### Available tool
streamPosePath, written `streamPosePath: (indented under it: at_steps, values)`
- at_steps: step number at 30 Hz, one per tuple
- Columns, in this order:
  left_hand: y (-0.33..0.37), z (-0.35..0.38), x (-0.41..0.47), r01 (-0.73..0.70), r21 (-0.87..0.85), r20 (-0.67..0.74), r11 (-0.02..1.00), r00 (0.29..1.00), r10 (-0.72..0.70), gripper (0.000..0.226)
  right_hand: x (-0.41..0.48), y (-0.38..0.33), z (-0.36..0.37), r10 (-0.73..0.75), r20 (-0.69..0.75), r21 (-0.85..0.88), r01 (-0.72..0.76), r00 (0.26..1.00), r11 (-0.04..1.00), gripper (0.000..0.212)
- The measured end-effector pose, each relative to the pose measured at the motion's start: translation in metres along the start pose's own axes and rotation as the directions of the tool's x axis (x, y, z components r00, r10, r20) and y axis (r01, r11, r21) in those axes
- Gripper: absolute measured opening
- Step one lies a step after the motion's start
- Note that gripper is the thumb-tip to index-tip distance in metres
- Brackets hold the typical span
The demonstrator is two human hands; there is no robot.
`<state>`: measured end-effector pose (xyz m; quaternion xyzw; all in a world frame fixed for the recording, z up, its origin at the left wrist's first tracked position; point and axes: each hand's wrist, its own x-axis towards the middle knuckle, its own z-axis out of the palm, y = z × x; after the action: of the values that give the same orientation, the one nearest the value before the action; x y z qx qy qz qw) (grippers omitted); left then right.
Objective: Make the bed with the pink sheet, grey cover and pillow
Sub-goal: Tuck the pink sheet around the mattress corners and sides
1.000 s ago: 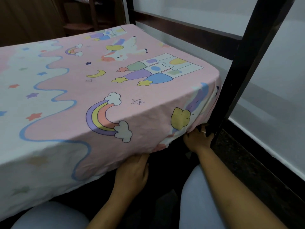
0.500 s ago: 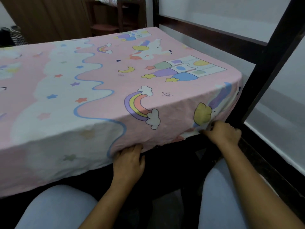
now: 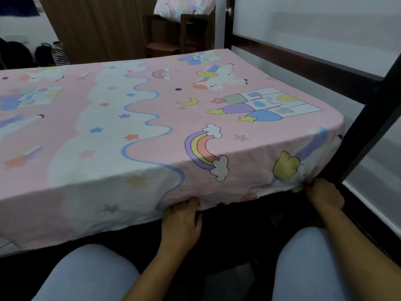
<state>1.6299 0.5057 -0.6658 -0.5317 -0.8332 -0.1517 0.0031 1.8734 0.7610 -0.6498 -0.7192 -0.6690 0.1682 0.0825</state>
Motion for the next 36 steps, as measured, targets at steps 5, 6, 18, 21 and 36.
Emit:
streamPosePath:
  at_steps: [5,6,18,21,36]
  values:
    - [0.006,0.017,0.007,-0.078,0.011,-0.022,0.997,0.997,0.078,0.042,0.002,-0.010,0.009,0.015,-0.054,0.031,-0.013,0.998,0.999,0.029]
    - [0.007,0.020,0.009,-0.081,0.010,-0.037,0.997,0.996,0.081,0.041,0.003,-0.010,0.010,0.028,-0.064,0.037,-0.026,0.998,0.999,0.029]
    - [0.015,0.037,0.018,-0.192,-0.048,-0.144,0.980,0.972,0.184,0.034,0.016,-0.007,0.031,0.139,-0.098,0.267,-0.108,0.986,0.958,0.027]
    - [0.020,0.037,0.022,-0.192,-0.074,-0.149,0.979,0.972,0.180,0.030,0.008,-0.007,0.042,0.006,-0.062,0.124,0.002,0.998,0.992,0.036]
    - [0.025,0.041,0.027,-0.267,-0.104,-0.166,0.958,0.954,0.248,0.036,0.014,0.000,0.052,-0.313,0.142,-0.243,0.340,0.939,0.908,0.055]
